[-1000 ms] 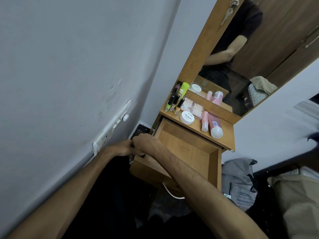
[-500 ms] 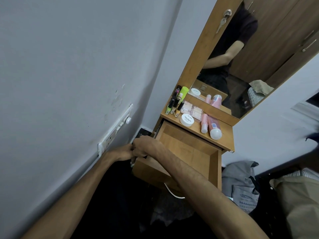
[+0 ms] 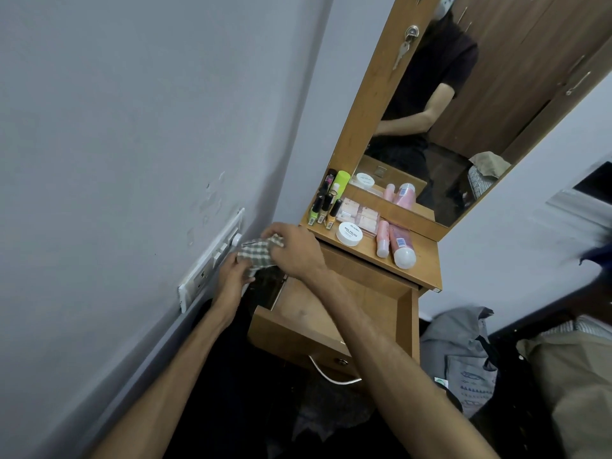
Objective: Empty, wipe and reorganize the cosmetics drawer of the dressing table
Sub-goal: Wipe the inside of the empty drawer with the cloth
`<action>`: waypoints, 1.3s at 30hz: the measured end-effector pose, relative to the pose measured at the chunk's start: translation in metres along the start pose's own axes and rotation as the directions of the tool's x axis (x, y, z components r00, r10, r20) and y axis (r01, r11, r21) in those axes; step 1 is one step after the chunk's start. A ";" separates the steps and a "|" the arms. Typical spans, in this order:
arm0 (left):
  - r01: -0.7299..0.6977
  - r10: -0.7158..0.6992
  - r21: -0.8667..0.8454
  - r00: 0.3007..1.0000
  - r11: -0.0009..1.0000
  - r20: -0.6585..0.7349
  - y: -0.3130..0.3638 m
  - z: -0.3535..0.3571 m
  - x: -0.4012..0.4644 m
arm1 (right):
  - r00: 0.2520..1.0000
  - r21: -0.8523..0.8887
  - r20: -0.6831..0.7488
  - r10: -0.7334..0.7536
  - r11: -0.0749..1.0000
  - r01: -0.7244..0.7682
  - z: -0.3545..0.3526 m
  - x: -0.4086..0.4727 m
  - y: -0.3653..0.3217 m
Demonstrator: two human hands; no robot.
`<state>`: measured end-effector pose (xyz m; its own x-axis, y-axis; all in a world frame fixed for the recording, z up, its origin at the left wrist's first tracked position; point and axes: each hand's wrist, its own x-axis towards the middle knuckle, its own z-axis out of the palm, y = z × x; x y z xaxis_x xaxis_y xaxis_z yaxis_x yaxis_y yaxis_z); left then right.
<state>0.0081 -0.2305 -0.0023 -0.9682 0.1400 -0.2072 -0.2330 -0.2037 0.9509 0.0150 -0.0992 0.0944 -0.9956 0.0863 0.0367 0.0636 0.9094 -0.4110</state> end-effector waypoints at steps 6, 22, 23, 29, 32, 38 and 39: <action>-0.097 0.099 0.179 0.995 0.979 0.000 0.002 0.001 0.000 | 0.993 0.158 -0.079 0.089 0.985 -0.076 0.023 -0.017 0.022; -0.207 0.185 0.203 0.975 0.957 0.123 0.028 0.079 -0.024 | 0.834 0.904 -0.150 0.531 0.415 -0.101 -0.021 -0.061 0.074; -0.189 0.165 0.160 0.975 0.969 0.150 0.033 0.089 -0.025 | 0.836 0.923 -0.125 0.535 0.371 -0.100 -0.027 -0.064 0.079; -0.184 0.145 0.119 0.950 0.976 0.276 0.044 0.138 -0.034 | 0.857 0.959 -0.013 0.515 0.249 -0.135 -0.058 -0.083 0.106; -0.197 0.150 0.126 0.938 0.972 0.312 0.044 0.156 -0.039 | 0.863 0.947 -0.011 0.506 0.281 -0.153 -0.071 -0.094 0.119; -0.243 0.174 0.162 0.920 0.957 0.350 0.041 0.207 -0.047 | 0.790 0.958 -0.054 0.610 0.254 -0.130 -0.093 -0.111 0.159; -0.259 0.181 0.179 0.914 0.949 0.364 0.039 0.216 -0.049 | 0.772 0.960 -0.063 0.633 0.250 -0.126 -0.095 -0.113 0.167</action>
<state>0.0659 -0.0362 0.0948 -0.8936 0.4439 0.0663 0.0461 -0.0563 0.9973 0.1443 0.0814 0.1085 -0.7239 0.6675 -0.1742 0.0756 -0.1743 -0.9818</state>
